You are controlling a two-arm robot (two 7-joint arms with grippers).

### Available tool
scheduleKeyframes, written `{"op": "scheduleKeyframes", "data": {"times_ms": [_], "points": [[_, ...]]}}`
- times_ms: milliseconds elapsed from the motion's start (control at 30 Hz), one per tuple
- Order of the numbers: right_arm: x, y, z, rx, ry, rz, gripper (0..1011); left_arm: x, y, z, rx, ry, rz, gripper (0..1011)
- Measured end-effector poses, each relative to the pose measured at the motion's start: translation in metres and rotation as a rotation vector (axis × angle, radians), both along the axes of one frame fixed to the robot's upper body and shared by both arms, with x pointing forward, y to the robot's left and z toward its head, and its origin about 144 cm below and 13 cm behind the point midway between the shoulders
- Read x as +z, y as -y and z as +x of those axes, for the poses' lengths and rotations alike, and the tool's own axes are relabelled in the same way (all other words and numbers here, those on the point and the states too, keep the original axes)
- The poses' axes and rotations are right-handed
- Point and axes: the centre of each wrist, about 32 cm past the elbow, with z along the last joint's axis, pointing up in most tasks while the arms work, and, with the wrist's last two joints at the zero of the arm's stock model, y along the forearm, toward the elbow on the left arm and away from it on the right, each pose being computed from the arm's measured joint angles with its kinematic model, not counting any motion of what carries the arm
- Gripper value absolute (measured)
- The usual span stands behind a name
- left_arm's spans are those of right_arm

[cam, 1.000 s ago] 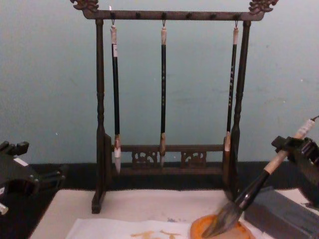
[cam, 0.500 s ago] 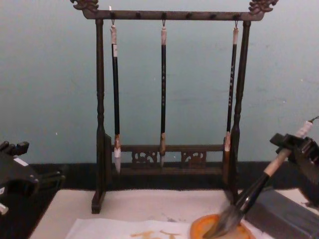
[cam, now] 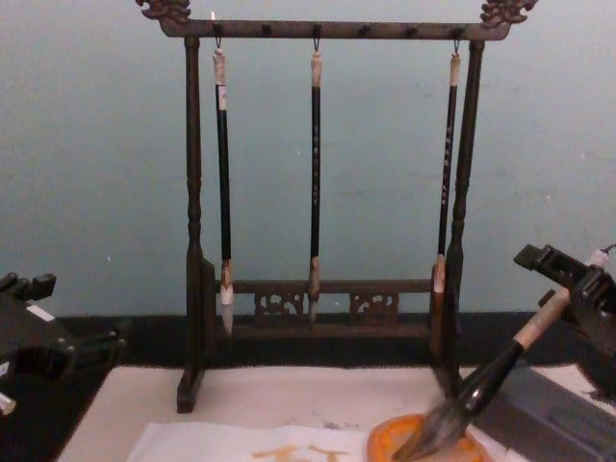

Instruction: Pick up the brush from the inkstone, write on the paper, then place the brush back to its original position.

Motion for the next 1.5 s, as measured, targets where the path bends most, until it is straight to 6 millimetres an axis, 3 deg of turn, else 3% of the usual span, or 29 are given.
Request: {"op": "scheduleKeyframes", "data": {"times_ms": [167, 300, 1167, 1500], "points": [[0.0, 0.0, 0.0, 0.0, 0.0, 0.001, 947, 0.0, 0.0, 0.0, 0.0, 0.0, 0.0, 1010], [0.0, 0.0, 0.0, 0.0, 0.0, 0.001, 1000, 0.0, 0.0, 0.0, 0.0, 0.0, 0.0, 1010], [-0.003, 0.006, -0.004, -0.026, -0.027, -0.008, 1000, 0.0, 0.0, 0.0, 0.0, 0.0, 0.0, 1010], [0.0, 0.014, -0.023, -0.043, -0.038, -0.022, 1000, 0.0, 0.0, 0.0, 0.0, 0.0, 0.0, 1010]]}}
